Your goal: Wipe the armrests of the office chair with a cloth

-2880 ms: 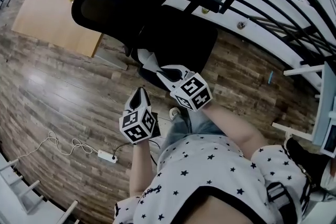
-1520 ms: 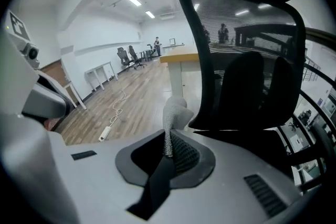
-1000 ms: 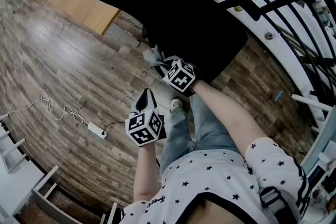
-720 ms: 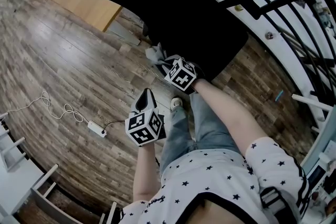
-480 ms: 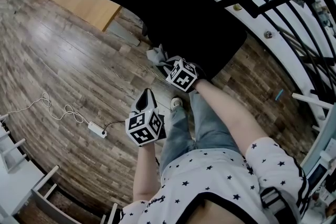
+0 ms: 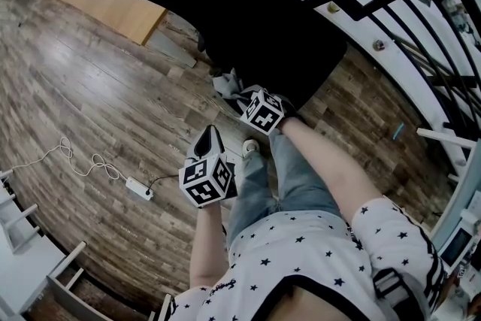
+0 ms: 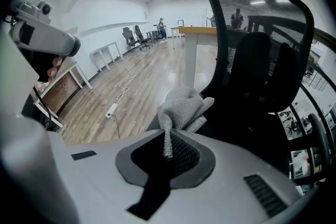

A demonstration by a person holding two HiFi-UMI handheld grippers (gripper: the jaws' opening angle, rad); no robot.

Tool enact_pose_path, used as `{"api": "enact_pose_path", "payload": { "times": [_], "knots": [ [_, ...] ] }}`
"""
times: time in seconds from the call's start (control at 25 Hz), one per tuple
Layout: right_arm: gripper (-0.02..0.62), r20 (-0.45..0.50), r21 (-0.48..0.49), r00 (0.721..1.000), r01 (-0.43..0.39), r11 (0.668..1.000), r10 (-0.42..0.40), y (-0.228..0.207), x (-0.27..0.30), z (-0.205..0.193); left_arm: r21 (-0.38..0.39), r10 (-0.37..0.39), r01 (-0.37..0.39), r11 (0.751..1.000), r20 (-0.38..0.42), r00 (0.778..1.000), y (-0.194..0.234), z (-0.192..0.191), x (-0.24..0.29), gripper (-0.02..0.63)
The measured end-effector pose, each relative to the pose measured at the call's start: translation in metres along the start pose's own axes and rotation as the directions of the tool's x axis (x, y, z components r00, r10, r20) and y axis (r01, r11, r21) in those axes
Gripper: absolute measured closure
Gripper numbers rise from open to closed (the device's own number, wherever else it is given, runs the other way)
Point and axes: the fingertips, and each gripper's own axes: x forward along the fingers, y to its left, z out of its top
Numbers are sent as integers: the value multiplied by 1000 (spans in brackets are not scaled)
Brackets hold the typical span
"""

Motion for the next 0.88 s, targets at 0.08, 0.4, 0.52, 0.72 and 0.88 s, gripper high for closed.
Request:
{"api": "enact_pose_path", "payload": {
  "times": [0.08, 0.4, 0.52, 0.72, 0.88],
  "knots": [
    [560, -3, 3, 1000, 1, 1000, -1, 1, -3, -4, 5, -5, 5, 1000, -1, 1000, -4, -1, -1, 600],
    [560, -19, 4, 1000, -1, 1000, 1, 12, -10, -20, 20, -19, 19, 1000, -3, 1000, -8, -4, -4, 600],
    [560, -22, 8, 1000, -3, 1000, 4, 16, -13, -26, 28, -27, 27, 999, -1, 1000, -10, -3, -4, 600],
    [560, -29, 16, 1000, -9, 1000, 10, 21, -19, -36, 41, -41, 41, 998, -5, 999, -16, -1, -4, 600],
    [560, -32, 24, 999, -14, 1000, 15, 28, -23, -45, 52, -54, 54, 997, -10, 999, -19, -3, -3, 600]
  ]
}}
